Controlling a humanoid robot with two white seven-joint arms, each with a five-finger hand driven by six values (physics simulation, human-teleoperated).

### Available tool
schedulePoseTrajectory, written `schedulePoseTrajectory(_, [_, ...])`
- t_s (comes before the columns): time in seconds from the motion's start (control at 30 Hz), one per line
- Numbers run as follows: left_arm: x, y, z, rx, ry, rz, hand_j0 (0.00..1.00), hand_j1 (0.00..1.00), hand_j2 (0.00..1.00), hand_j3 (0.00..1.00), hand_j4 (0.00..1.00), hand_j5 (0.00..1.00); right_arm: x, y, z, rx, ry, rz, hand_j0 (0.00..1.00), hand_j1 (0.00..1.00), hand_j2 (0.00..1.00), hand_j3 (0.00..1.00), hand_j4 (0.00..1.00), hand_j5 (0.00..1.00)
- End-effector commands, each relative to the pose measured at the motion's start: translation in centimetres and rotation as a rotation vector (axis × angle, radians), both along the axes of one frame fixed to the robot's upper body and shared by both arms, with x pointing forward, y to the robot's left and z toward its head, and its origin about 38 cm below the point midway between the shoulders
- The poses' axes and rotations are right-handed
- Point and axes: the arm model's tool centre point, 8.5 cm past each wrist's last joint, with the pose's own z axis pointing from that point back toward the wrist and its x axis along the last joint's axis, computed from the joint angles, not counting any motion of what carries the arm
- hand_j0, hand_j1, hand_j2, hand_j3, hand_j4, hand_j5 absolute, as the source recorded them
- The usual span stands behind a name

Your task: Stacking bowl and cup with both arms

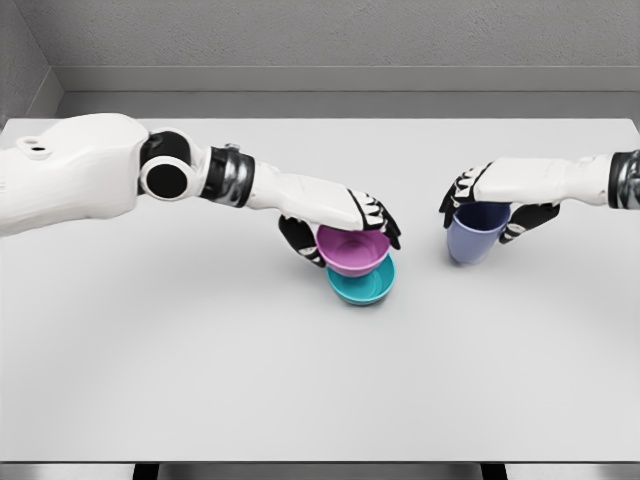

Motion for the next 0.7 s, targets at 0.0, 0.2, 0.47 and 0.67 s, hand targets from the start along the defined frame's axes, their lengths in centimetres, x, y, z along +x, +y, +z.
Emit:
schedulePoseTrajectory(0.0, [-0.13,-0.57,0.06,-0.008,0.005,-0.005,0.59,0.59,0.59,0.59,0.59,0.59,0.03,-0.09,0.15,0.007,0.0,-0.006,0.62,0.62,0.62,0.62,0.62,0.62])
schedulePoseTrajectory(0.2, [-0.52,-1.04,-0.61,0.006,0.019,-0.02,0.59,0.59,0.59,0.59,0.59,0.59,0.09,-0.13,0.32,0.013,-0.002,-0.009,0.62,0.62,0.62,0.62,0.62,0.62])
schedulePoseTrajectory(0.47, [-0.52,-1.31,-0.62,0.006,0.019,-0.022,0.59,0.59,0.59,0.59,0.59,0.59,0.1,-0.35,0.52,0.015,-0.006,-0.014,0.62,0.62,0.62,0.62,0.62,0.62])
schedulePoseTrajectory(0.67, [-0.47,-1.29,-0.6,0.004,0.02,-0.02,0.59,0.59,0.59,0.59,0.59,0.59,0.17,-0.3,0.82,0.017,-0.013,-0.013,0.62,0.62,0.62,0.62,0.62,0.62])
